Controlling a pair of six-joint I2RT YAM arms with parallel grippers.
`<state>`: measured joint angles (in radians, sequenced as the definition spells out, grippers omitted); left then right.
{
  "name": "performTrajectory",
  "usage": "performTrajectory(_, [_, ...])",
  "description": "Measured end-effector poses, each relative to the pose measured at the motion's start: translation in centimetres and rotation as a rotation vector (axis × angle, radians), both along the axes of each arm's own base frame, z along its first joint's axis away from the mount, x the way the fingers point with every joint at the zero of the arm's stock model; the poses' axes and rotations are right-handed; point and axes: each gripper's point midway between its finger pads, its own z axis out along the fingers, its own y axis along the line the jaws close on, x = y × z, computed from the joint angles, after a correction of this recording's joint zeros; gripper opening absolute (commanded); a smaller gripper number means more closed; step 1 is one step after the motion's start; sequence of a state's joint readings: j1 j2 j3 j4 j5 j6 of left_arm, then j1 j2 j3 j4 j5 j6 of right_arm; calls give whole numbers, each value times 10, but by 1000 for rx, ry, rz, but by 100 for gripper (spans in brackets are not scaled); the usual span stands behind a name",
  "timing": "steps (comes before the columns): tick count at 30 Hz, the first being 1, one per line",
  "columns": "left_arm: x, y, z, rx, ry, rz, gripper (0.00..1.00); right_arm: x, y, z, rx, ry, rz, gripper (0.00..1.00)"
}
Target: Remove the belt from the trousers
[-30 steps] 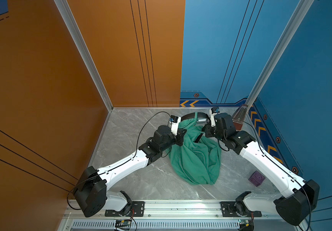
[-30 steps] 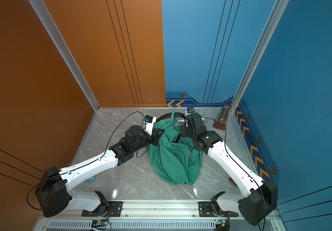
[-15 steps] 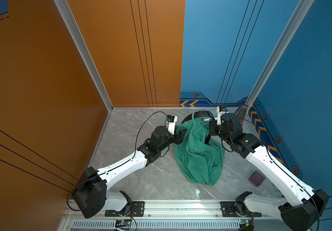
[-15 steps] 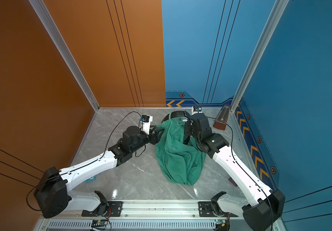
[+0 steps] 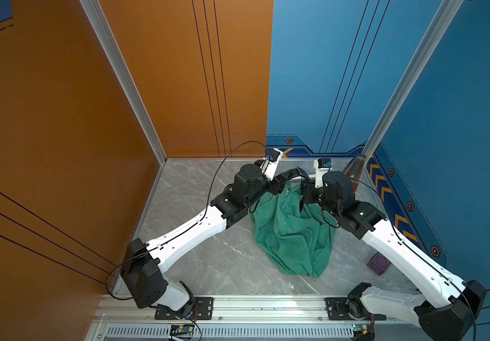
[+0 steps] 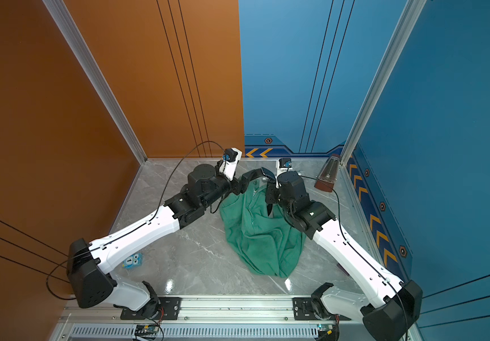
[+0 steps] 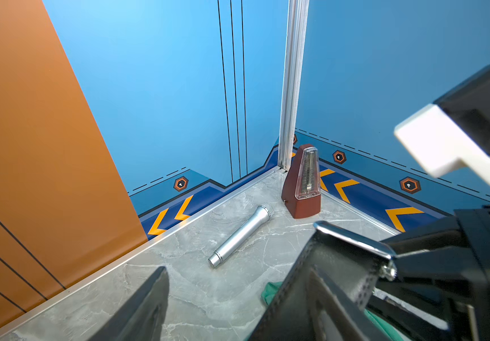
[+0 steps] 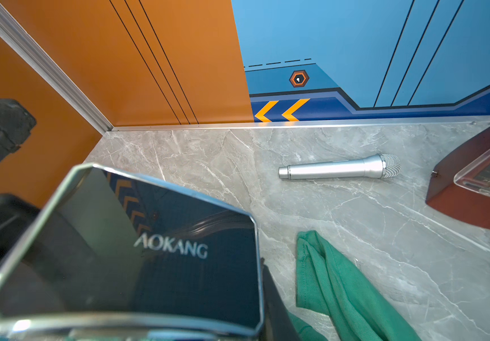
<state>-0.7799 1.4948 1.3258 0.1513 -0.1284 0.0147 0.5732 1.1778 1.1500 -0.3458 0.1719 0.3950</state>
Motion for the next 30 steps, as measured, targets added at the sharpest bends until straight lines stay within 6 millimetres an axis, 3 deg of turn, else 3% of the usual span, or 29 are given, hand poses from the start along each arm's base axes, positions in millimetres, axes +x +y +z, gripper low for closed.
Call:
performTrajectory(8, [-4, 4, -16, 34, 21, -5, 81, 7, -4, -7, 114, 35, -27, 0])
performTrajectory(13, [-17, 10, -47, 83, 55, -37, 82, 13, -8, -2, 180, 29, -46, 0])
performTrajectory(16, [-18, 9, -62, 105, 82, -46, 82, 13, -4, 3, 209, 21, -32, 0])
performTrajectory(19, [-12, 6, -63, 99, 89, -40, 81, 10, 5, 7, 228, 12, -6, 0])
performTrajectory(25, [14, 15, -68, 29, 142, 25, 80, 9, 19, 24, 306, -26, 24, 0])
performTrajectory(30, [22, 34, -108, -3, 229, 92, 80, 13, 21, 59, 368, -83, 23, 0])
